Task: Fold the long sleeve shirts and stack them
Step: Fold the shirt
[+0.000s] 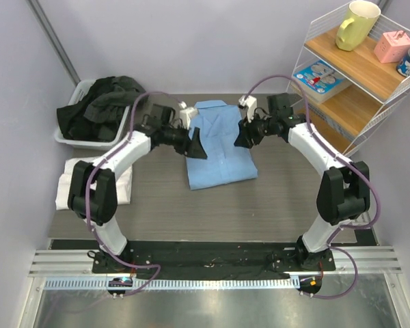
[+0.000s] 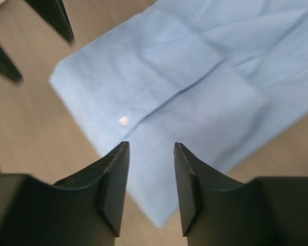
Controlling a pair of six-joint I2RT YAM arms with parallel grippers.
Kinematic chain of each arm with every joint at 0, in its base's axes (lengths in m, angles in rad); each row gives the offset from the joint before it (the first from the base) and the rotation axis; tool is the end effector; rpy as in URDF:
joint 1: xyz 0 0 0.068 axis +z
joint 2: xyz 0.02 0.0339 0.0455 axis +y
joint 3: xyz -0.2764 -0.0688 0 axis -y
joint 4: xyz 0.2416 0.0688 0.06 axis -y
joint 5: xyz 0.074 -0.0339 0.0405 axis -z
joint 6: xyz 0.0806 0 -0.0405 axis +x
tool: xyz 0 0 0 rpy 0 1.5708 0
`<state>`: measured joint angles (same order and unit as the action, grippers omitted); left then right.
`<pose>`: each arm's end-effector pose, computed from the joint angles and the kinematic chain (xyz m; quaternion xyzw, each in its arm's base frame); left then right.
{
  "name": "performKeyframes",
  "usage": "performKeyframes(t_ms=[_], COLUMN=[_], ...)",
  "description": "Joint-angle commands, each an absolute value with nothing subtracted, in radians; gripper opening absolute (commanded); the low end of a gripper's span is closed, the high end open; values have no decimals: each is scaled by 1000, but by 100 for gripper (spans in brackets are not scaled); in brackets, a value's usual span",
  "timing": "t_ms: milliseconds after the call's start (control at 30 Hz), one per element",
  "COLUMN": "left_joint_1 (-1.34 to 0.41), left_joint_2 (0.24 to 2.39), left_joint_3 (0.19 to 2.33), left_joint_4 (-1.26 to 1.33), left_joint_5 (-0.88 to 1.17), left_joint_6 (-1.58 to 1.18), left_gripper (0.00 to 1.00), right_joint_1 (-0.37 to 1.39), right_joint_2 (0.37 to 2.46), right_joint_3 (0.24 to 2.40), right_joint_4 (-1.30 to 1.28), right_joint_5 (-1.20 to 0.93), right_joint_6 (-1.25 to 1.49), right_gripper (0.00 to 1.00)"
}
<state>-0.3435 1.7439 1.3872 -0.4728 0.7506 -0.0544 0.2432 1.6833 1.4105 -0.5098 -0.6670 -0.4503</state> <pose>0.3626 -0.1881 0.2596 0.2563 0.8390 -0.4015 0.2628 0.3735 0.1441 0.2840 -0.4147 0.7778 0.2631 0.3921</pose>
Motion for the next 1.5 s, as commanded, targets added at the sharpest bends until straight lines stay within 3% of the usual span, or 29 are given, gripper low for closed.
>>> performKeyframes(t_ms=[0, 167, 367, 667, 900, 1100, 1467], left_joint_1=[-403, -414, -334, -325, -324, -319, -292], left_joint_2=[1785, 1905, 2060, 1899, 1712, 1813, 2126], left_joint_3=[1217, 1175, 1224, 1051, 1129, 1302, 1509], left_joint_4=[-174, -101, -198, -262, -287, -307, -337], left_joint_5=[1003, 967, 900, 1001, 980, 761, 785], left_joint_6=[-450, -517, -442, -326, -276, -247, -264], left_gripper=[66, 64, 64, 62, 65, 65, 57], right_joint_1=[252, 229, 204, 203, 189, 183, 169], right_joint_2=[1767, 1870, 1951, 1832, 1703, 1785, 2011], right_joint_3=[1309, 1240, 1141, 963, 1091, 1232, 1318], right_joint_4=[-537, -476, -361, -270, -295, -304, -239], right_joint_5=[-810, -805, -816, -893, -873, -668, -631], right_joint_6=[-235, -167, -57, 120, 118, 46, 55], right_gripper=[41, 39, 38, 40, 45, 52, 47])
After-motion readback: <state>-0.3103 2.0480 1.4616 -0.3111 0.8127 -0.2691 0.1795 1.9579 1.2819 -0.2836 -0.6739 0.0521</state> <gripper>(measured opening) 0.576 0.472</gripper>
